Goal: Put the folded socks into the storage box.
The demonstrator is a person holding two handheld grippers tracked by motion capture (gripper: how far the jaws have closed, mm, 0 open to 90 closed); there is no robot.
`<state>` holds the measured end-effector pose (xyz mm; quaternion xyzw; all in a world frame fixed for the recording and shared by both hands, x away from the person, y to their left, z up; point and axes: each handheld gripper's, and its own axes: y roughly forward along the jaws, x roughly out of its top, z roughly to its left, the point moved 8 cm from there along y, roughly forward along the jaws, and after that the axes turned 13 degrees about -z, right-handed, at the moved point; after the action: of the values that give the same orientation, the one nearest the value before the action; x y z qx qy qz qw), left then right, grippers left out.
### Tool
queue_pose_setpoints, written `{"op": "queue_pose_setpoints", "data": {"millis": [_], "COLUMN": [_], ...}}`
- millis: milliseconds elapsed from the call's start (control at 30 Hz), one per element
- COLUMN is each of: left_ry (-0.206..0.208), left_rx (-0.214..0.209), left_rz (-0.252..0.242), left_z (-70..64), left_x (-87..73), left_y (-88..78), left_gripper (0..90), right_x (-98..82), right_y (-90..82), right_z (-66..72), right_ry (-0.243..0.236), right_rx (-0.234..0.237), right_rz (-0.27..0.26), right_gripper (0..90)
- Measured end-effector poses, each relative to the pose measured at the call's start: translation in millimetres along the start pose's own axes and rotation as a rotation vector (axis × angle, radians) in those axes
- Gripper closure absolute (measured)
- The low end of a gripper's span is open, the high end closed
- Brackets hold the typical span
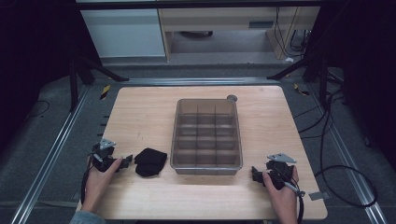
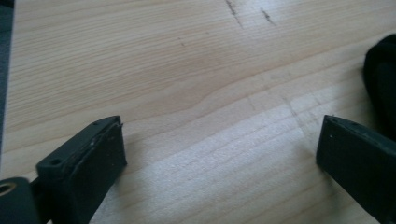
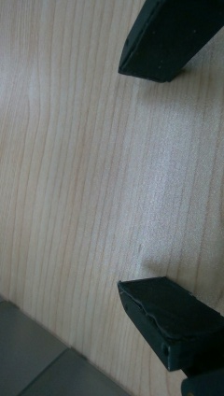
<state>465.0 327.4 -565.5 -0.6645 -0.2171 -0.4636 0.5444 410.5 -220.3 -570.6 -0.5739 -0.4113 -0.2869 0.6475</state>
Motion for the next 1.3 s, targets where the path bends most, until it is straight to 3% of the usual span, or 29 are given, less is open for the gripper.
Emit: {"op": "queue_pose_setpoints", "data": {"millis": [167,267,400,500,600,767,933,1000,1033,1067,1233,1300], "left_ry": [0.014,0.08,0.117,0.146,0.184,0.195,0.227,0.283,0.283,0.319,0.387,0.355], "left_rx": [-0.006,0.005,-0.032,-0.036,-0.065,-0.108,-0.151,-0.186,-0.186,-0.199,-0.236,-0.27], "left_rz": [0.004,-0.008,-0.032,-0.024,0.021,-0.021,-0.041,-0.033,-0.033,-0.015,0.025,0.017], "left_z": [-2.7,-4.8,-6.5,-5.9,-6.3,-10.5,-22.9,-35.4,-35.4,-43.2,-56.7,-64.1], "left_x": [0.1,3.6,9.8,11.3,13.6,22.4,31.8,38.1,38.1,40.0,42.6,46.4], "left_y": [-2.3,-11.8,-26.0,-31.8,-43.3,-49.7,-52.6,-53.7,-53.7,-53.8,-53.3,-54.4], "left_gripper": [1.2,4.1,3.6,3.4,4.1,3.9,3.7,3.7,3.7,3.7,3.6,3.8], "right_x": [0.0,0.0,-0.3,-0.3,-0.3,-0.3,-0.3,-0.3,-0.3,-0.4,-0.7,-0.7], "right_y": [0.0,0.0,-0.4,-0.4,-0.4,-0.4,-0.4,-0.4,-0.4,-0.5,-1.2,-1.2], "right_z": [0.0,0.1,0.0,0.0,0.0,-0.1,-0.1,-0.1,-0.1,-0.4,-0.6,-0.8], "right_ry": [-0.001,-0.003,-0.007,-0.007,-0.007,-0.008,-0.008,-0.008,-0.009,-0.013,-0.019,-0.022], "right_rx": [0.001,0.004,0.007,0.008,0.008,0.007,0.007,0.009,0.011,0.014,0.024,0.026], "right_rz": [0.0,-0.001,0.0,0.0,0.0,0.0,0.0,0.0,0.0,0.0,-0.001,-0.002], "right_gripper": [0.4,0.4,0.4,0.4,0.4,0.4,0.4,0.4,0.4,0.4,0.6,0.6]}}
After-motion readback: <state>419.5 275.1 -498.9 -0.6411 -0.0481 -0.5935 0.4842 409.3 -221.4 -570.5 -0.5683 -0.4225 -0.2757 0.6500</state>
